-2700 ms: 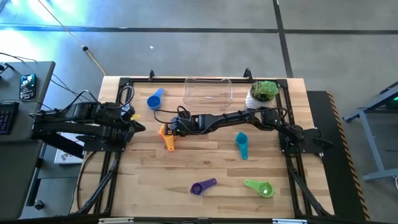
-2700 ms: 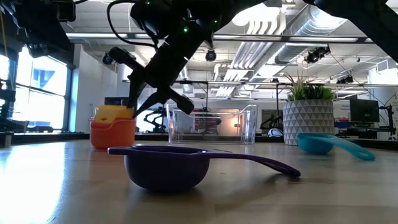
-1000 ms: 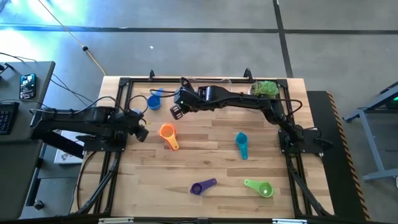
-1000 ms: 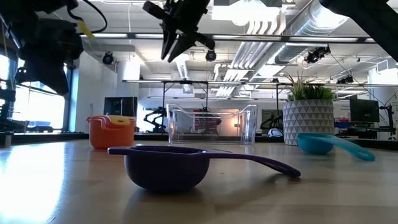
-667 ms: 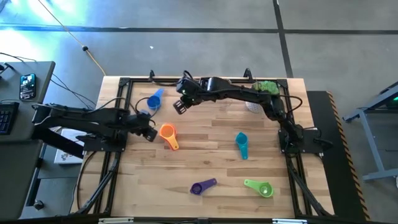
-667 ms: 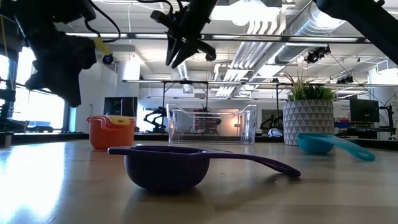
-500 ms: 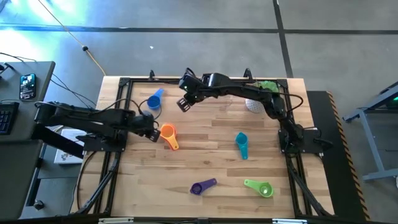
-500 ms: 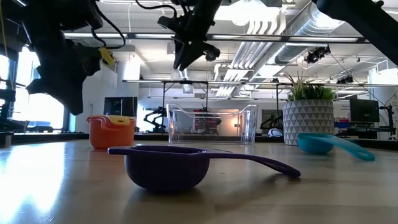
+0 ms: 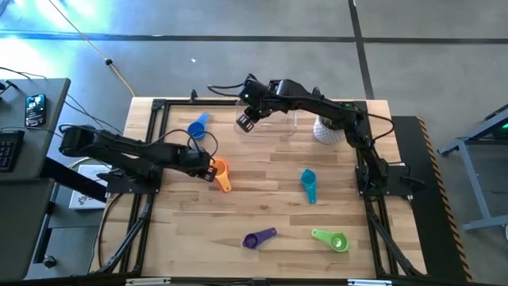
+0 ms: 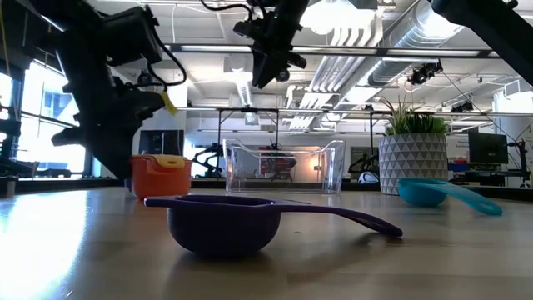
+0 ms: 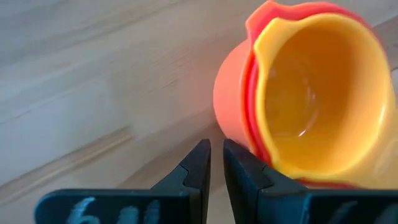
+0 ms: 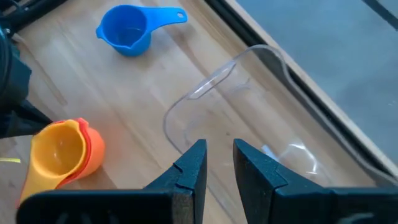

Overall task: Nest measuring cups in basket
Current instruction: Adjust the stacked measuring cups, then remove the yellow measuring cup from the top of the red measuring cup

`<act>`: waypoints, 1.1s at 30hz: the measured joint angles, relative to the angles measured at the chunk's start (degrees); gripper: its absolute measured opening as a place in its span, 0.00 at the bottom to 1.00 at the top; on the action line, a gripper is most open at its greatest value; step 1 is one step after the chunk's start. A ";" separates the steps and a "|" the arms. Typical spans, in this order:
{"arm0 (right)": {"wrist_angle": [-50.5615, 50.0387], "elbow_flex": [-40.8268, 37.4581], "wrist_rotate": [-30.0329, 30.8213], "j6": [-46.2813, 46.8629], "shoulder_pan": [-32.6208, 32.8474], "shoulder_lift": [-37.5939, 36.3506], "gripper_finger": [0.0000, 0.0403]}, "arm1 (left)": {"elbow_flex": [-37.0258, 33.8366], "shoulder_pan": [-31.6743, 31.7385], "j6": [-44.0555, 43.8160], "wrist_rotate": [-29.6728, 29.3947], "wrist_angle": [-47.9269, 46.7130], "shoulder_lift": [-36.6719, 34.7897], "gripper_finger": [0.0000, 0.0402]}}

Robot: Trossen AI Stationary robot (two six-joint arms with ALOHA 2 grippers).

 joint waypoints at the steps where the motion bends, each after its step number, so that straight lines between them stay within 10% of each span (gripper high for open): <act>1: 0.00 0.00 0.00 -0.47 -0.22 0.00 0.18 | 0.00 0.06 0.00 0.12 1.86 1.05 0.09; 15: -3.66 0.00 0.02 -4.69 -2.44 0.02 0.18 | 1.08 1.17 0.24 4.71 20.61 12.53 0.09; 33: -5.35 0.00 -8.16 -3.58 -2.76 0.02 0.18 | 13.39 5.67 15.77 -0.85 -6.02 4.66 0.09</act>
